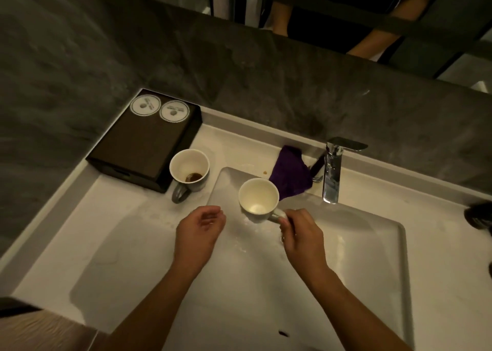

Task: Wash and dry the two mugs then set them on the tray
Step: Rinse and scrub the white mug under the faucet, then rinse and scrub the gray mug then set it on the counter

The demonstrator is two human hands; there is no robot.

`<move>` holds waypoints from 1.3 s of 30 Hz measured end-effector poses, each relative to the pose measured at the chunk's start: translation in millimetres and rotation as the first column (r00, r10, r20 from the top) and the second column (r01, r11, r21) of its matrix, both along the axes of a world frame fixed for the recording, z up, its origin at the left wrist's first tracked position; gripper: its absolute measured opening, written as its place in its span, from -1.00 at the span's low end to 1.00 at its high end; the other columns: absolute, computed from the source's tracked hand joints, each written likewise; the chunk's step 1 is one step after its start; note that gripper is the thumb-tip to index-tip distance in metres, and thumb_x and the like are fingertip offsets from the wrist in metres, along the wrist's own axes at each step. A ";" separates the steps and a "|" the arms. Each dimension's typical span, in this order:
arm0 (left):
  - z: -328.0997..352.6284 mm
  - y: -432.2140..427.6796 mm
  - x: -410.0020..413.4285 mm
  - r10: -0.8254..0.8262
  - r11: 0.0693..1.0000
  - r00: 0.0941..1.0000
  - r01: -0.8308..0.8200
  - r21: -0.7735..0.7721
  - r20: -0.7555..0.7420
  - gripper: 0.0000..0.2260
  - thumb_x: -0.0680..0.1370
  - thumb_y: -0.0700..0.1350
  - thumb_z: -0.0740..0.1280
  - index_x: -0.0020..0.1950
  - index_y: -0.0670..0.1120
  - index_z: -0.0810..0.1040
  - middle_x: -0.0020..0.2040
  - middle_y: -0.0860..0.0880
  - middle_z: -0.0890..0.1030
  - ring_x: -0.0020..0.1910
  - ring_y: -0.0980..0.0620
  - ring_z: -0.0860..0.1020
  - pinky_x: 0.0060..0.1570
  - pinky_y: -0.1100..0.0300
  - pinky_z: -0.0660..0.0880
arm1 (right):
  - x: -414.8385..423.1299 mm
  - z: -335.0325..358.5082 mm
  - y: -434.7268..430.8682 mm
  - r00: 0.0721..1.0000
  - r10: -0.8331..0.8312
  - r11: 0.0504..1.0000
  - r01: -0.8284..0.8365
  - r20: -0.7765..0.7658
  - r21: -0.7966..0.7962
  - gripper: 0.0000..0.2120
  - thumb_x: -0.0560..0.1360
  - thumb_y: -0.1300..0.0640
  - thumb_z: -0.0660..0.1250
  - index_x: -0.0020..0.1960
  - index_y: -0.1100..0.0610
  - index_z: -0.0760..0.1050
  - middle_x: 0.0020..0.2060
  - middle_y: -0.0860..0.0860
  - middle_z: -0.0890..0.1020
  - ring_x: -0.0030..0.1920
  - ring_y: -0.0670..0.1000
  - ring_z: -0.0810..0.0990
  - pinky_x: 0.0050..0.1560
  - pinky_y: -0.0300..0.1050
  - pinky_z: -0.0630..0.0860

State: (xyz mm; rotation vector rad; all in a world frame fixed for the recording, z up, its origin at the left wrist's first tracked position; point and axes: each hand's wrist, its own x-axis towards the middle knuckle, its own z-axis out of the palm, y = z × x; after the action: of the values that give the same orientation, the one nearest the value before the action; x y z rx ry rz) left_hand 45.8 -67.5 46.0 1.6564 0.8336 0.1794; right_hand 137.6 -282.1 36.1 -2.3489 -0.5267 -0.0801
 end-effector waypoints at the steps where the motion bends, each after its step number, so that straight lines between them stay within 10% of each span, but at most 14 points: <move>1: -0.1 6.1 -4.8 0.054 0.995 0.998 -0.053 0.081 -0.013 -0.87 0.58 -0.13 0.49 0.12 0.03 0.67 -0.03 0.16 0.70 -0.05 0.20 0.67 -0.02 0.36 0.57 | 5.2 0.5 7.4 1.000 -0.019 1.000 0.019 0.012 0.014 -0.81 0.61 0.10 0.33 0.04 0.22 0.63 -0.16 0.04 0.61 -0.22 -0.09 0.50 -0.24 -0.21 0.47; 6: -23.1 49.4 -27.5 0.068 0.873 0.982 0.025 0.486 -0.174 -0.78 0.65 -0.16 0.36 0.25 -0.23 0.62 0.25 -0.21 0.62 0.25 -0.20 0.57 0.27 -0.04 0.49 | 35.4 4.3 48.4 0.995 -0.074 0.995 0.069 0.071 0.070 -0.92 0.59 0.24 0.41 0.05 0.25 0.64 -0.16 0.06 0.63 -0.17 -0.14 0.45 -0.15 -0.47 0.35; 11: -47.5 90.6 -27.9 0.018 0.762 0.878 0.297 0.576 -0.478 -0.38 0.68 0.14 0.25 0.64 -0.15 0.26 0.70 -0.21 0.12 0.68 -0.20 0.07 0.61 -0.13 0.08 | 61.2 2.7 90.6 0.993 -0.110 0.990 0.107 0.028 0.095 -0.87 0.62 0.18 0.38 0.05 0.24 0.64 -0.13 0.07 0.63 -0.17 -0.11 0.49 -0.18 -0.48 0.34; 32: -60.6 96.7 -21.1 0.066 0.603 0.807 0.436 0.668 -0.587 -0.30 0.67 0.29 0.02 0.68 -0.12 0.16 0.70 -0.21 0.14 0.69 -0.18 0.09 0.61 -0.15 0.07 | 36.3 -22.4 131.1 0.884 -0.390 0.868 0.447 -0.259 0.218 -0.76 0.62 0.08 0.36 0.24 0.12 0.50 0.06 0.02 0.55 -0.15 -0.17 0.55 -0.05 -0.15 0.55; 39: -62.5 96.5 -22.1 0.064 0.597 0.813 0.433 0.675 -0.578 -0.30 0.67 0.28 0.00 0.68 -0.12 0.15 0.70 -0.21 0.12 0.69 -0.18 0.06 0.63 -0.16 0.05 | -40.1 -21.9 198.8 0.919 -0.068 0.975 0.144 -0.387 0.170 -0.60 0.44 -0.32 0.41 0.10 -0.06 0.53 -0.10 -0.15 0.59 -0.15 -0.19 0.59 -0.19 -0.36 0.52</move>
State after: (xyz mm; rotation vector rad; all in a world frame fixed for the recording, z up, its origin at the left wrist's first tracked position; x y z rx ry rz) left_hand 23.7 29.0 -16.6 2.7336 1.0724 -0.1385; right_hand 97.5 -83.3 14.1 -2.1248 -0.1884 0.2595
